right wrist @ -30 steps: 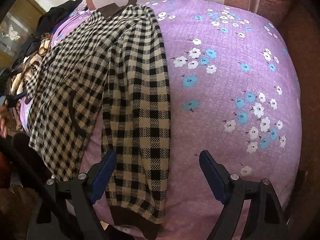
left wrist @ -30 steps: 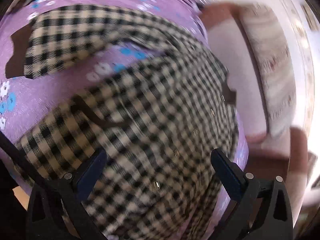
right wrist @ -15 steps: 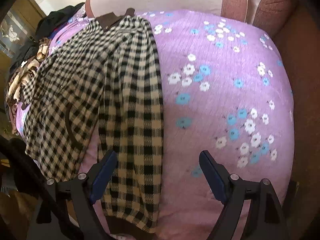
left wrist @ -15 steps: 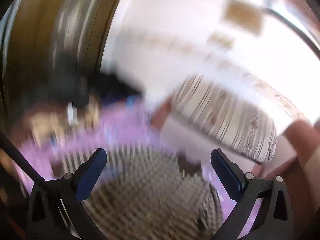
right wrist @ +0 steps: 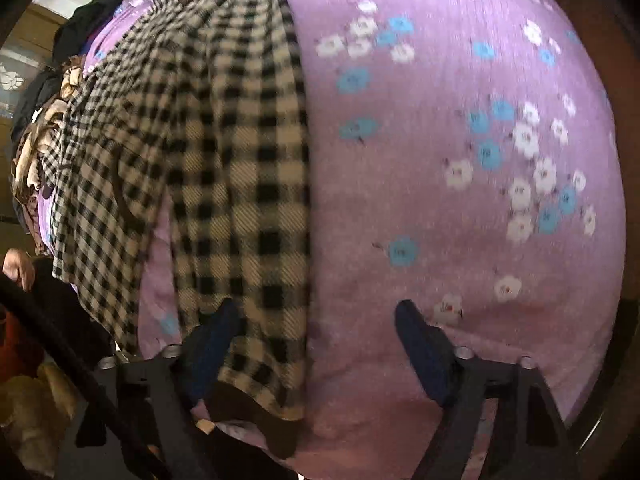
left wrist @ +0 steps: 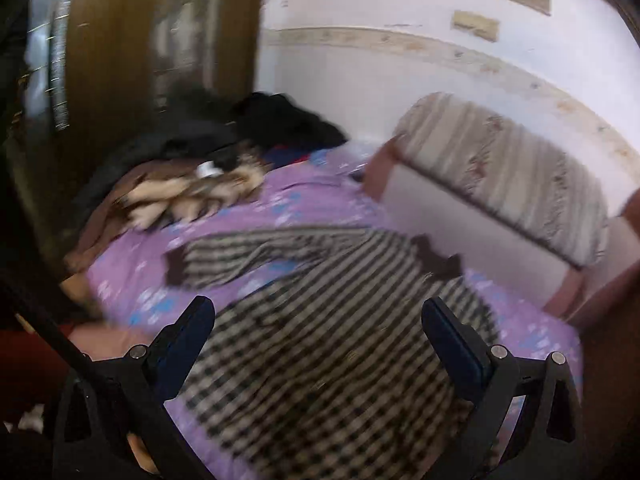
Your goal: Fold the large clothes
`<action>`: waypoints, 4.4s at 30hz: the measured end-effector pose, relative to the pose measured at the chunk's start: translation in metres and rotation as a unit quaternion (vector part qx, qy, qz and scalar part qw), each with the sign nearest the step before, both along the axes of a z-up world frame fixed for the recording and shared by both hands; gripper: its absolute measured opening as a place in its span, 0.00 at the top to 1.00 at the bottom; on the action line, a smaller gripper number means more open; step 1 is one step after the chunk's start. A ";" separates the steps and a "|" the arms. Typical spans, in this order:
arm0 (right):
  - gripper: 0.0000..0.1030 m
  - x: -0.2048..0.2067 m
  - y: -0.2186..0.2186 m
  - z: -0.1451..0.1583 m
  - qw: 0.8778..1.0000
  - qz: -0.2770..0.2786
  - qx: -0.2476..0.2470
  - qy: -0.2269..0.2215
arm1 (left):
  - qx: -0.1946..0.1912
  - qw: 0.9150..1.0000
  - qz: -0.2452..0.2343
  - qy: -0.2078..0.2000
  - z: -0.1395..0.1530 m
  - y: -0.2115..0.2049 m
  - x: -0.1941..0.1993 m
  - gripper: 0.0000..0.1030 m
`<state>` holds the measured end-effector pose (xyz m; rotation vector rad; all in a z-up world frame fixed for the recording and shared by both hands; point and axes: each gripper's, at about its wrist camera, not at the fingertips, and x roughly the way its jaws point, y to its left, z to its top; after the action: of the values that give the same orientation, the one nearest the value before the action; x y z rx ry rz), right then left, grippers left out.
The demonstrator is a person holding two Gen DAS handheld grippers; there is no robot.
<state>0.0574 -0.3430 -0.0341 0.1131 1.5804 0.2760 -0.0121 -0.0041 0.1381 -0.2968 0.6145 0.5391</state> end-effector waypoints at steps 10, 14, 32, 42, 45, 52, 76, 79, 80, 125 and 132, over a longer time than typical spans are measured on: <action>0.96 -0.015 0.032 -0.014 0.995 0.078 0.051 0.019 | 0.002 0.995 0.060 0.074 -0.025 -0.036 -0.074 0.00; 0.96 -0.001 0.032 0.009 0.994 0.049 0.091 0.023 | 0.019 0.995 0.054 0.080 -0.022 -0.045 -0.084 0.00; 0.96 0.107 0.123 0.233 0.959 0.081 0.251 -0.100 | 0.020 0.996 0.041 0.072 -0.043 0.023 -0.099 0.01; 0.96 0.151 0.164 0.231 0.950 0.095 0.281 -0.100 | -0.151 0.986 -0.041 0.060 -0.085 0.157 0.007 0.01; 0.96 0.155 0.169 0.221 0.948 0.101 0.284 -0.100 | -0.178 0.981 0.002 0.078 -0.094 0.197 0.030 0.08; 0.96 0.200 0.205 0.202 0.951 0.119 0.272 -0.085 | -0.171 0.981 0.032 0.082 -0.098 0.245 0.049 0.08; 0.54 0.364 0.419 -0.010 0.988 0.077 0.129 0.018 | -0.113 0.991 -0.001 0.071 -0.131 0.232 0.023 0.08; 0.42 0.378 0.436 -0.028 0.987 0.107 0.115 0.021 | -0.107 0.991 -0.003 0.076 -0.133 0.232 0.024 0.08; 0.42 0.379 0.442 -0.031 0.986 0.129 0.106 0.027 | -0.107 0.991 -0.005 0.078 -0.134 0.232 0.025 0.08; 0.42 0.363 0.494 0.001 0.965 0.242 0.100 0.021 | -0.134 0.988 0.011 0.077 -0.154 0.222 0.003 0.08; 0.46 0.354 0.462 0.020 0.958 0.261 0.108 -0.046 | -0.145 0.986 0.009 0.082 -0.163 0.226 0.006 0.08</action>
<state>0.4111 0.1195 -0.0138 -0.1515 1.4630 0.8548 -0.0062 0.2222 -0.0245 -0.5373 0.8538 0.4933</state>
